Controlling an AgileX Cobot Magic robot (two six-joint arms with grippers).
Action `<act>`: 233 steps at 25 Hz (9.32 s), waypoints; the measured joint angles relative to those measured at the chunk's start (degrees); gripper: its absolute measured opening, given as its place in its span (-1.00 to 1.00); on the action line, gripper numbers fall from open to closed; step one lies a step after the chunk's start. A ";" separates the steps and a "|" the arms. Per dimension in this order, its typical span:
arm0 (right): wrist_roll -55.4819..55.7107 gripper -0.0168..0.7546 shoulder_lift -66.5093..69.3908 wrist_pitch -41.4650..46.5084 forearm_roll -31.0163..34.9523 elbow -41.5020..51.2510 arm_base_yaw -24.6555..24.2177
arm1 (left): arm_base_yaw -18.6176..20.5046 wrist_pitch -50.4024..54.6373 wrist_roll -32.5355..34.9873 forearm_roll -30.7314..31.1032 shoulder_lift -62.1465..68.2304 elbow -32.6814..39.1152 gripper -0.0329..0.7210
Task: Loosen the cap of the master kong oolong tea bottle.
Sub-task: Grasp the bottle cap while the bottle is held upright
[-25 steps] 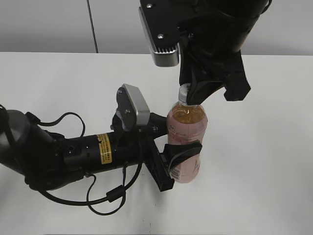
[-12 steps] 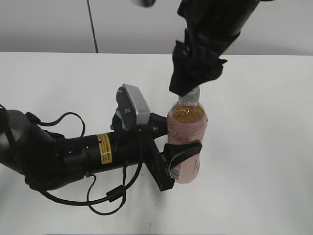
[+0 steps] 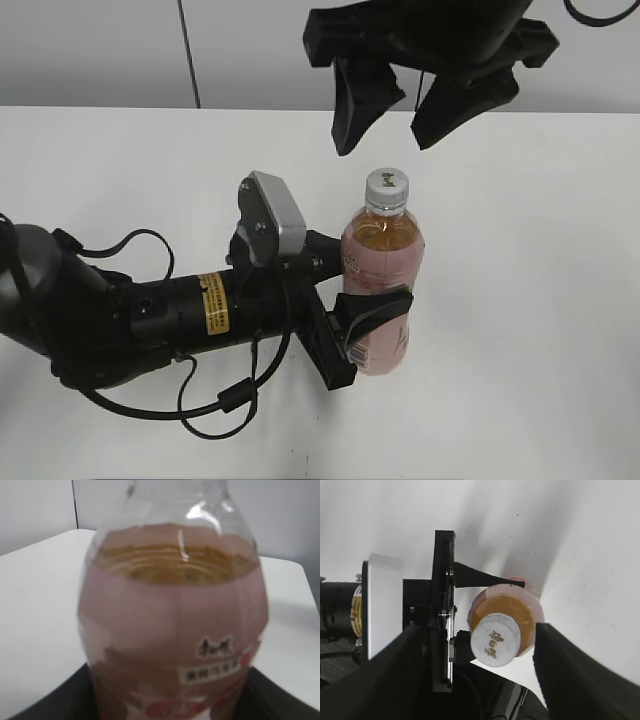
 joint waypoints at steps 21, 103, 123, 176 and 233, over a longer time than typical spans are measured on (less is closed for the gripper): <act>2.99 0.30 2.14 0.04 -0.23 3.75 0.00 | 0.00 0.00 -0.11 0.00 0.00 0.00 0.11; -23.20 -0.27 0.98 -0.13 -1.11 5.05 0.07 | -0.04 0.05 -0.10 0.08 0.00 -0.04 0.11; -82.93 -0.27 0.48 -0.67 -1.21 4.77 0.07 | -0.04 0.12 -0.57 -0.49 0.00 -0.04 0.11; -53.45 -0.24 2.74 -0.19 -1.48 4.11 0.07 | -0.04 0.06 -0.15 0.12 0.00 -0.04 0.11; 1.60 0.37 1.90 -0.13 -2.49 2.33 0.07 | -0.04 0.01 0.06 0.24 0.00 -0.04 0.11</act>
